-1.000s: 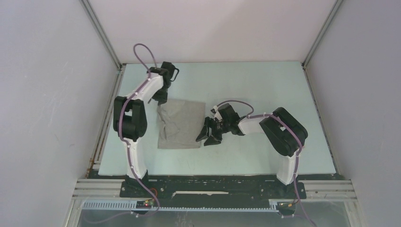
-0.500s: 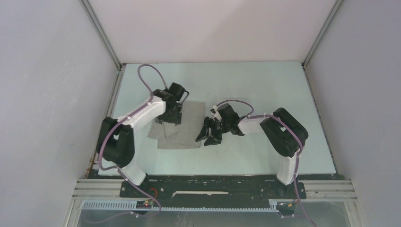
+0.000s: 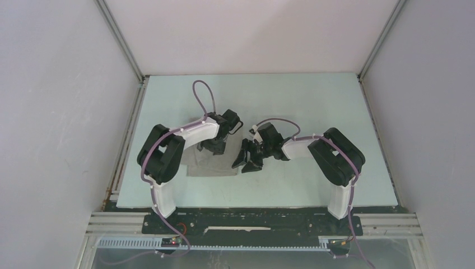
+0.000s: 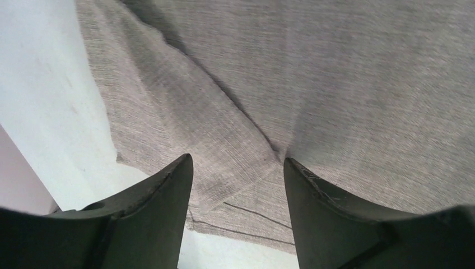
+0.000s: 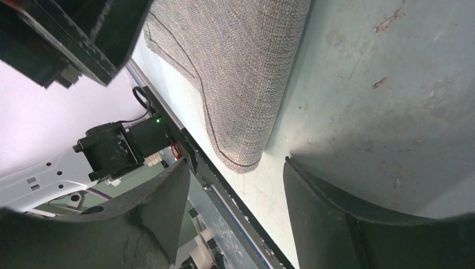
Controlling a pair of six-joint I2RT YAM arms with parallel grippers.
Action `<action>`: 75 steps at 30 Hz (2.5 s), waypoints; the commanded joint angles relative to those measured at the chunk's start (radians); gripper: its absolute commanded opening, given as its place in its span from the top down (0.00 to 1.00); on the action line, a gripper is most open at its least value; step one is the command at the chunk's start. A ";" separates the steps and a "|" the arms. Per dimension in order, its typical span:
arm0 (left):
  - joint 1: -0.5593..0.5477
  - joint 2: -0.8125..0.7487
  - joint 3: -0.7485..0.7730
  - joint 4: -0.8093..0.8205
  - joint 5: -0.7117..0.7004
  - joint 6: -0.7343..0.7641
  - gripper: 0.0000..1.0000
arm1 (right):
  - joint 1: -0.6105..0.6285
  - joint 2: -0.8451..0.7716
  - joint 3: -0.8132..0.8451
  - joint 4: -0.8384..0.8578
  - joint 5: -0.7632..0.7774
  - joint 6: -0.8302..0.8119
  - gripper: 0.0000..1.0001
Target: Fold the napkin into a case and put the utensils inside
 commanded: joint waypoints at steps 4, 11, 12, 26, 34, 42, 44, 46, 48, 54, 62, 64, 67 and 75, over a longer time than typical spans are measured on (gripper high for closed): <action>0.075 -0.046 -0.065 0.020 -0.093 -0.045 0.39 | 0.004 0.045 -0.005 -0.055 0.072 -0.042 0.30; 0.246 -0.251 -0.213 -0.010 -0.152 -0.156 0.42 | 0.005 0.039 -0.005 -0.059 0.077 -0.043 0.31; 0.284 -0.310 -0.239 -0.002 -0.147 -0.166 0.40 | 0.006 0.040 -0.005 -0.058 0.077 -0.044 0.31; 0.733 -0.781 -0.432 0.129 0.428 -0.158 0.31 | 0.050 0.065 0.011 -0.033 0.110 0.034 0.30; 0.732 -0.814 -0.487 0.152 0.464 -0.130 0.33 | 0.097 0.097 0.063 -0.095 0.194 0.096 0.42; 0.732 -0.902 -0.428 0.108 0.464 -0.074 0.32 | 0.044 0.129 0.206 -0.454 0.161 -0.187 0.99; 0.732 -0.919 -0.419 0.112 0.529 -0.052 0.32 | -0.007 0.126 0.268 -0.641 0.161 -0.350 1.00; 0.731 -0.928 -0.425 0.133 0.583 -0.046 0.32 | -0.074 0.152 0.320 -0.806 0.056 -0.531 1.00; 0.731 -0.926 -0.439 0.164 0.642 -0.059 0.32 | -0.140 0.192 0.399 -0.969 -0.045 -0.663 1.00; 0.730 -0.873 -0.436 0.197 0.753 -0.060 0.32 | -0.180 0.266 0.668 -1.258 0.336 -0.796 1.00; 0.704 -0.838 -0.439 0.224 0.840 -0.065 0.31 | -0.317 0.619 1.326 -1.510 1.059 -0.855 1.00; 0.674 -0.830 -0.453 0.257 0.835 -0.082 0.31 | -0.319 0.646 1.431 -1.389 1.016 -0.966 1.00; 0.624 -0.778 -0.465 0.320 0.864 -0.127 0.29 | -0.284 0.623 1.400 -1.136 1.115 -1.112 0.66; 0.475 -0.410 -0.280 0.471 0.969 -0.206 0.21 | -0.255 0.394 1.353 -1.176 1.184 -0.779 0.06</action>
